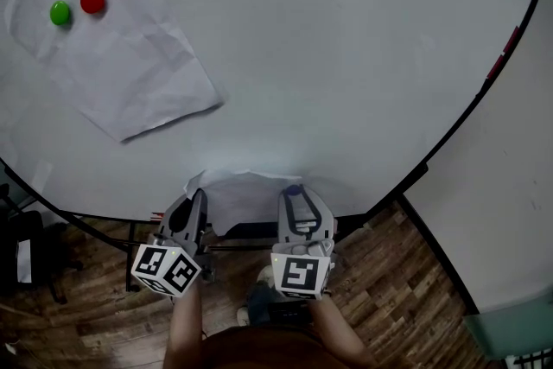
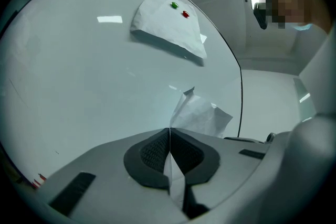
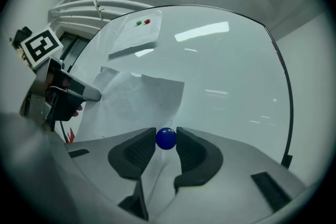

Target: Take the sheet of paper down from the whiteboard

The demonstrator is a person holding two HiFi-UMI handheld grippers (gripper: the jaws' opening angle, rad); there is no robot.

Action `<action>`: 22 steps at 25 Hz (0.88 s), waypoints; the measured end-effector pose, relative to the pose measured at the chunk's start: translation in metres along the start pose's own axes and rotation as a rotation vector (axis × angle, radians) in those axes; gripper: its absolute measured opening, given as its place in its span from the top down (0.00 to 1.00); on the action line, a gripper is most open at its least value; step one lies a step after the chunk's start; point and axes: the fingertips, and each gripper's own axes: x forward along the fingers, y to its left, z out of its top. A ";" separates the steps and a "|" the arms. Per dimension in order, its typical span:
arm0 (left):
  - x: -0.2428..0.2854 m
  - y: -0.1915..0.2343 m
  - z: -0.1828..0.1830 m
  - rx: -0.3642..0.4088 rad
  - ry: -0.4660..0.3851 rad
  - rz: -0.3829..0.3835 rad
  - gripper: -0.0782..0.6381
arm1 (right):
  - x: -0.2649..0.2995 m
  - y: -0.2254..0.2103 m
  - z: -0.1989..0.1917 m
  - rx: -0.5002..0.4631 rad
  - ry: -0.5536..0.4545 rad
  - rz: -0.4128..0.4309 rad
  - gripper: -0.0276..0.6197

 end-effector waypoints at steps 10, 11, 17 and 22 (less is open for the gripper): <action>-0.018 0.019 0.014 -0.027 -0.018 0.041 0.86 | -0.006 0.004 -0.001 0.021 0.013 -0.005 0.75; -0.021 0.021 0.015 -0.031 -0.022 0.044 0.86 | -0.006 0.004 -0.002 0.024 0.015 -0.006 0.75; -0.033 0.031 0.020 -0.076 -0.036 0.054 0.86 | -0.009 0.005 -0.008 0.041 0.034 -0.015 0.75; -0.039 0.037 0.024 -0.081 -0.036 0.069 0.86 | -0.010 0.005 -0.010 0.044 0.043 -0.017 0.75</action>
